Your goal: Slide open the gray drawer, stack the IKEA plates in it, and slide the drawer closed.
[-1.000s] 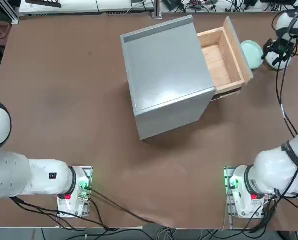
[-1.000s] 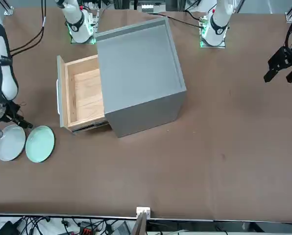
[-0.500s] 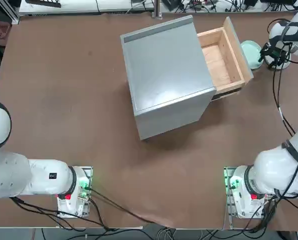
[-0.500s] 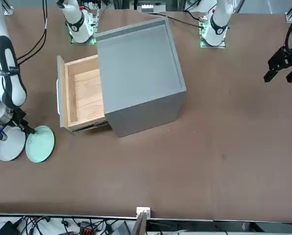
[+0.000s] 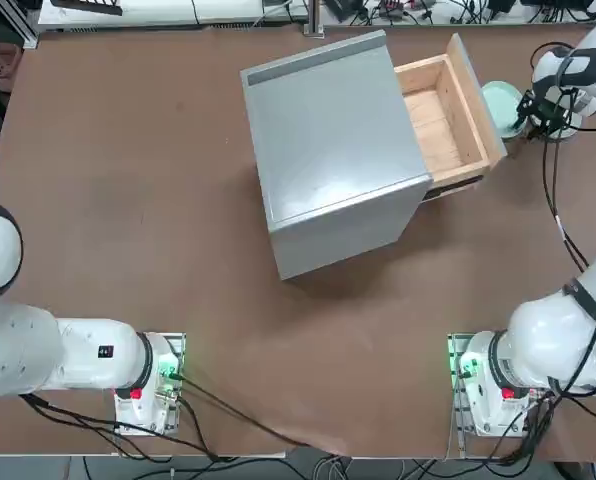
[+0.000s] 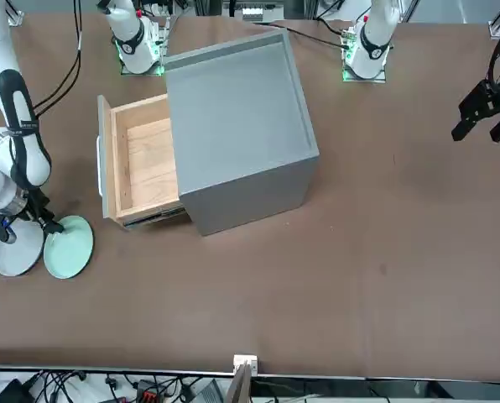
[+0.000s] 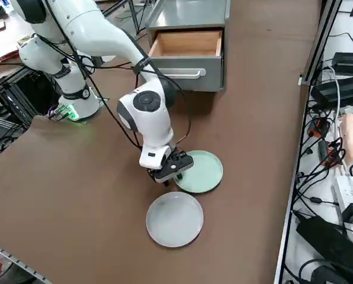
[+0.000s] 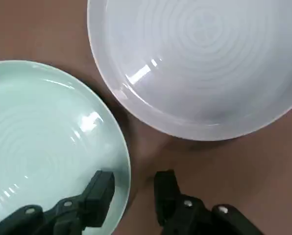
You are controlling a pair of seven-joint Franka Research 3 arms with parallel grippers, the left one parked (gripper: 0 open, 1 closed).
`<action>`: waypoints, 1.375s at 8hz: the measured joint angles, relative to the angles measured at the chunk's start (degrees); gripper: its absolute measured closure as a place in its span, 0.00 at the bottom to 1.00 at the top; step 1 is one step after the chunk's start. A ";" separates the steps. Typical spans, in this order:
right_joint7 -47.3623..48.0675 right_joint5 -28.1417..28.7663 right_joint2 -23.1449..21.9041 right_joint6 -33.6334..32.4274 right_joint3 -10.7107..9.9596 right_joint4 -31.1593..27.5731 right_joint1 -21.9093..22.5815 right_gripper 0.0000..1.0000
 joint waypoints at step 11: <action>-4.74 2.76 -8.82 -10.57 1.27 2.96 -0.03 1.00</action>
